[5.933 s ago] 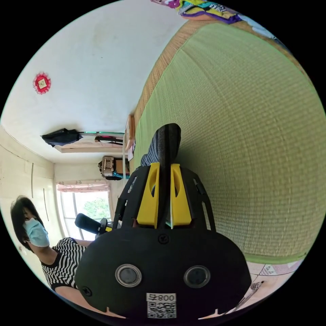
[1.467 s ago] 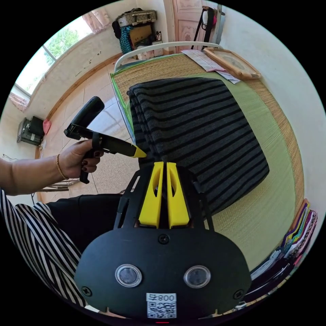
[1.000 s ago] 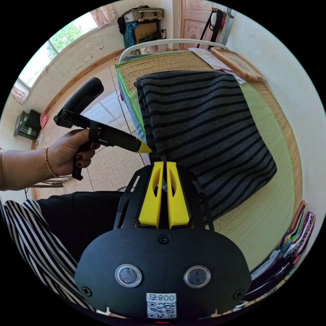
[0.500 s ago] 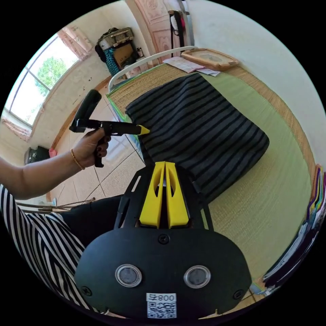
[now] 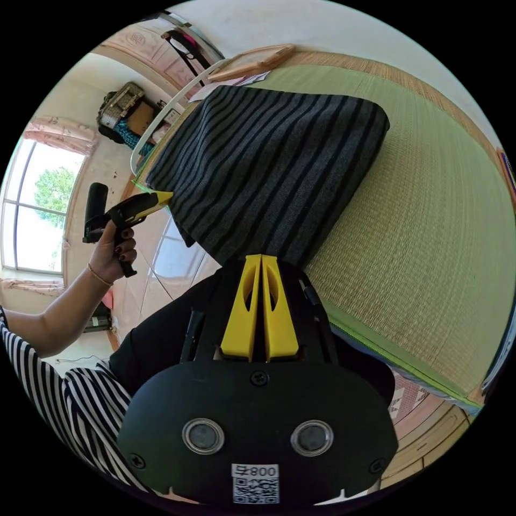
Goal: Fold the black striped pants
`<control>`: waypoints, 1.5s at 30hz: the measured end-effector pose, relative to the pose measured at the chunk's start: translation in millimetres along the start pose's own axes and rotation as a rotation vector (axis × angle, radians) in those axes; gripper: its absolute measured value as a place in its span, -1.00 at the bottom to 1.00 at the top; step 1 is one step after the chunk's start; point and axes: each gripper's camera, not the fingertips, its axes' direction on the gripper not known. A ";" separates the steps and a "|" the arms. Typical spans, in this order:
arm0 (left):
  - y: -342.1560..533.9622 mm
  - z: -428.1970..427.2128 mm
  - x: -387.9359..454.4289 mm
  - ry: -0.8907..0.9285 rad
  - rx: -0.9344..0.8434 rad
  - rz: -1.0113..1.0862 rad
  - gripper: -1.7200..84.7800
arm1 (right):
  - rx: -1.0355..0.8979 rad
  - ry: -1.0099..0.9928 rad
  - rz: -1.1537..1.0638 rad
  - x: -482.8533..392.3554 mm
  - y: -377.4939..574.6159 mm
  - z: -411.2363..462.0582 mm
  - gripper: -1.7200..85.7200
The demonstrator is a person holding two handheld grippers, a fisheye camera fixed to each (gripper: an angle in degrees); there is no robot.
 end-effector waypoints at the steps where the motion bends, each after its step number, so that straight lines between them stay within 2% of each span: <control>1: 2.9 0.7 10.1 0.012 -0.002 0.017 -0.96 | 0.011 -0.018 0.017 6.8 2.7 -5.4 -0.95; 7: -14.4 -5.5 58.6 -0.054 0.035 0.147 -0.96 | 0.019 -0.062 0.035 31.3 2.7 -44.7 -0.96; 13: -65.6 -4.8 84.8 -0.176 0.057 0.195 -0.96 | 0.127 -0.064 0.025 62.8 -33.8 -103.7 -0.96; 17: -94.5 3.4 87.2 -0.248 0.029 0.169 -0.96 | 0.161 -0.043 0.018 80.5 -75.0 -125.2 -0.96; 20: -106.2 7.1 71.3 -0.357 0.008 0.073 -0.96 | 0.155 -0.031 0.028 97.4 -109.3 -129.8 -0.96; 25: -99.7 13.5 60.6 -0.427 0.015 0.094 -0.96 | 0.065 0.026 0.137 154.7 -146.8 -111.5 -0.96; 30: -96.9 16.7 55.9 -0.366 0.051 0.057 -0.96 | 0.054 -0.139 0.199 203.3 -140.2 -106.2 -0.96; 35: -83.9 4.0 65.1 -0.296 0.101 0.045 -0.96 | 0.113 -0.195 0.169 213.7 -111.3 -138.1 -0.96; 37: -63.0 0.2 74.6 -0.243 0.127 0.070 -0.96 | 0.135 -0.293 0.121 210.2 -76.2 -153.5 -0.96; 41: -31.0 17.1 71.6 -0.226 0.035 0.050 -0.95 | 0.019 -0.312 0.087 200.0 -14.7 -140.4 -0.96; 45: -4.1 10.0 73.6 -0.131 0.130 -0.011 -0.95 | 0.098 -0.453 0.238 224.9 25.9 -144.1 -0.96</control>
